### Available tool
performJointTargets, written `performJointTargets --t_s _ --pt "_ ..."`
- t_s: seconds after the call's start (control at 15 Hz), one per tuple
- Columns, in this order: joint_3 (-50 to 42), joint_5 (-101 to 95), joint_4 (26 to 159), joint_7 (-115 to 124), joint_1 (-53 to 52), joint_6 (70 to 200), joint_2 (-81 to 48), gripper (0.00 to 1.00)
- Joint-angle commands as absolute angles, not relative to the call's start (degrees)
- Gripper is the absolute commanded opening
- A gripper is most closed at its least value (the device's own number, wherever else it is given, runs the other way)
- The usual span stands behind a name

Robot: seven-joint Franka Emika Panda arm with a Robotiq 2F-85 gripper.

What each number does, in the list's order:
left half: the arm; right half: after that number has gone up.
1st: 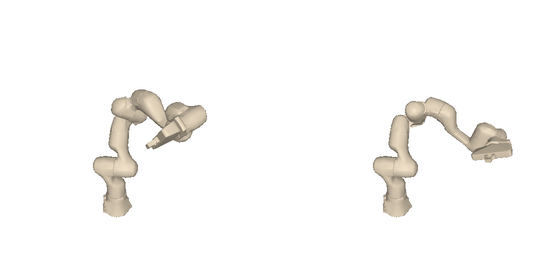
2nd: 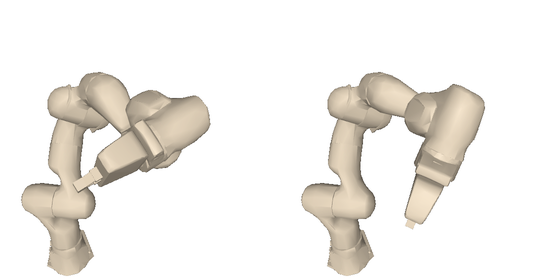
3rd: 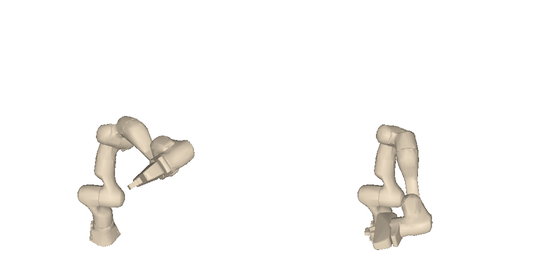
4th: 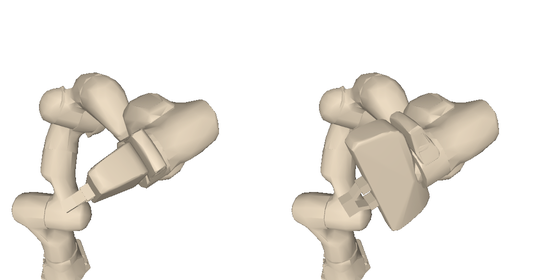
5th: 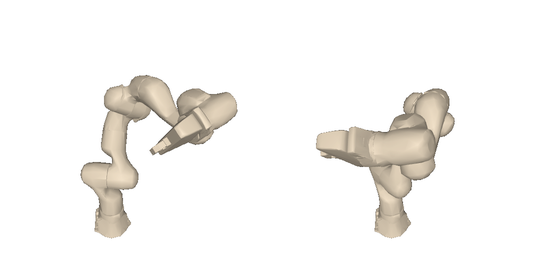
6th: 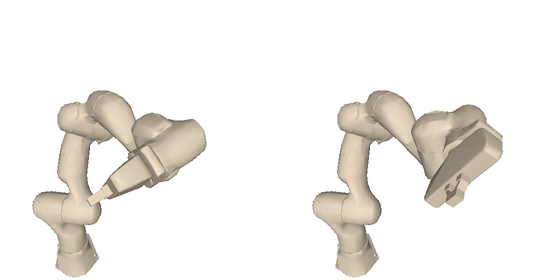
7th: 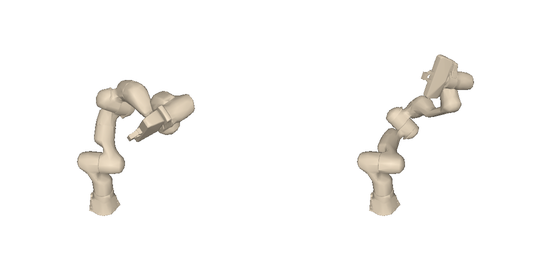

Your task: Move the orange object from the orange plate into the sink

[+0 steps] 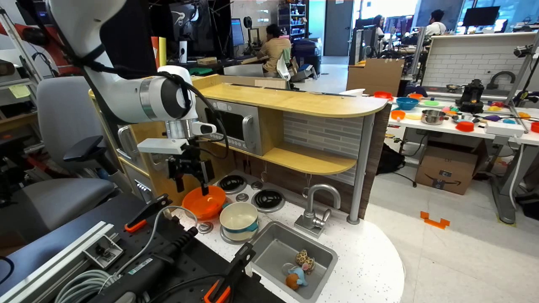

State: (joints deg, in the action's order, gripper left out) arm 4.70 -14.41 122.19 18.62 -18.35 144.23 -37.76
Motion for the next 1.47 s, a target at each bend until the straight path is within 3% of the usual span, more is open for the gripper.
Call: performJointTargets --t_s 0.0,1.4 --pt "3.26 -14.00 115.81 18.26 -20.99 145.02 -43.94 1.00" --pt "2.91 -15.57 88.31 6.29 -25.10 146.28 -68.60 1.00"
